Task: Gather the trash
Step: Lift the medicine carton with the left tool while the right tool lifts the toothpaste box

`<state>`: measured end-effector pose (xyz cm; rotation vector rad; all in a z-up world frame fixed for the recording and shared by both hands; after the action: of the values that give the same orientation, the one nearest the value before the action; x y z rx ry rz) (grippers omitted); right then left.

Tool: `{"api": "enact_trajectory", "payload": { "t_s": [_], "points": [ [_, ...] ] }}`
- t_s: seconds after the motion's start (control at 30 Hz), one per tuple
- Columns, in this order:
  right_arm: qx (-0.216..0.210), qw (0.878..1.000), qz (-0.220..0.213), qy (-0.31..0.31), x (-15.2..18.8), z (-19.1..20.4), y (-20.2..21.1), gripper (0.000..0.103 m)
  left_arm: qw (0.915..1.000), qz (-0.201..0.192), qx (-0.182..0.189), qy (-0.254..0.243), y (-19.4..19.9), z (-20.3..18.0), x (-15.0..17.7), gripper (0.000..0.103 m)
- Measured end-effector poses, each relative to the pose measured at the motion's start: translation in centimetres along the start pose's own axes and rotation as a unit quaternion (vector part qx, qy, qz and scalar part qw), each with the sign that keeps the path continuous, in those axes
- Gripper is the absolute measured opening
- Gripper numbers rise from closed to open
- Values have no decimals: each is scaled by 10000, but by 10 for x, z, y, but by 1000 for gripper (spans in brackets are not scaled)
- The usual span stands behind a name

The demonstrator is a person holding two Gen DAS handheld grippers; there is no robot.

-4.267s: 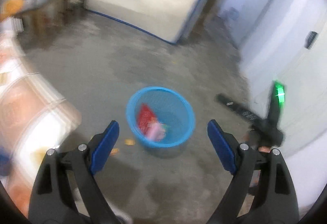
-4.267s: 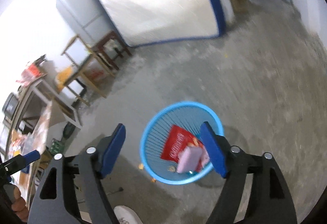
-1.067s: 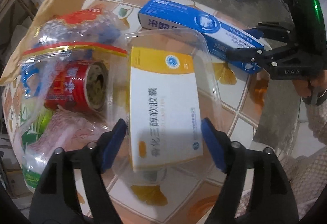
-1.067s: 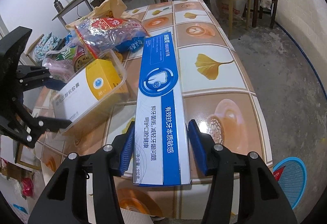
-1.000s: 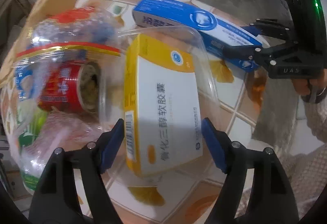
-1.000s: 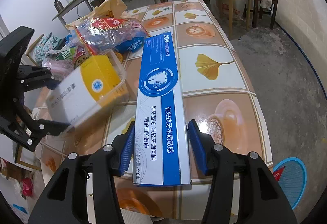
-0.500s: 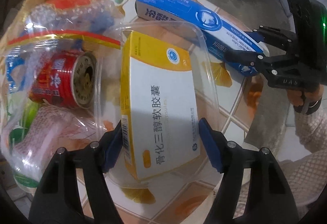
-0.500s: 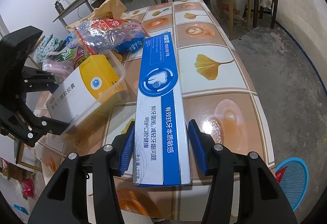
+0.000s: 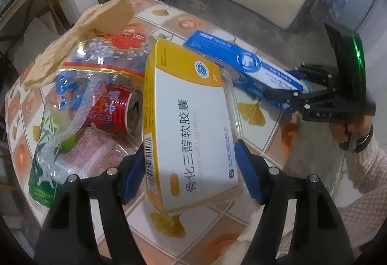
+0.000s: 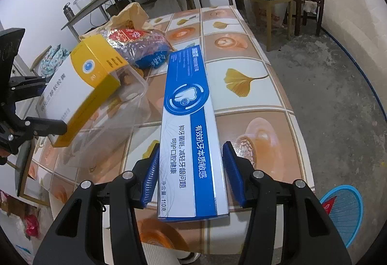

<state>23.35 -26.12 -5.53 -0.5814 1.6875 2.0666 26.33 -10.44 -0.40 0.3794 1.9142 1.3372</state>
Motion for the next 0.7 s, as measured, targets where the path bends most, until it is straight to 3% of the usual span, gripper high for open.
{"api": "enact_trajectory", "payload": {
  "t_s": [0.3,0.37,0.4,0.7],
  "points": [
    [152,9985,395,358,20,6,4,53,9985,-362,280,288,14,3,16,67],
    [191,9983,333,433,16,6,8,70,9984,-377,309,298,14,2,19,67],
    [230,9982,292,463,13,6,9,72,9983,-384,319,303,14,1,21,67],
    [346,9963,404,671,-21,13,-20,74,9974,-512,380,347,9,2,26,67]
  ]
}}
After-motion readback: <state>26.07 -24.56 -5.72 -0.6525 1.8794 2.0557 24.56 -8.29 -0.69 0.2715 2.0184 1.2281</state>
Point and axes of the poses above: each gripper's, at about its wrist camera, not at the fingertips, and y roughly against the way its jaws point, z to its left, x to its underside, the point moved 9 cm from there along -y, roughly the way its jaws point, and after that the axes turned 5 degrees about x, right-handed, at the moved point
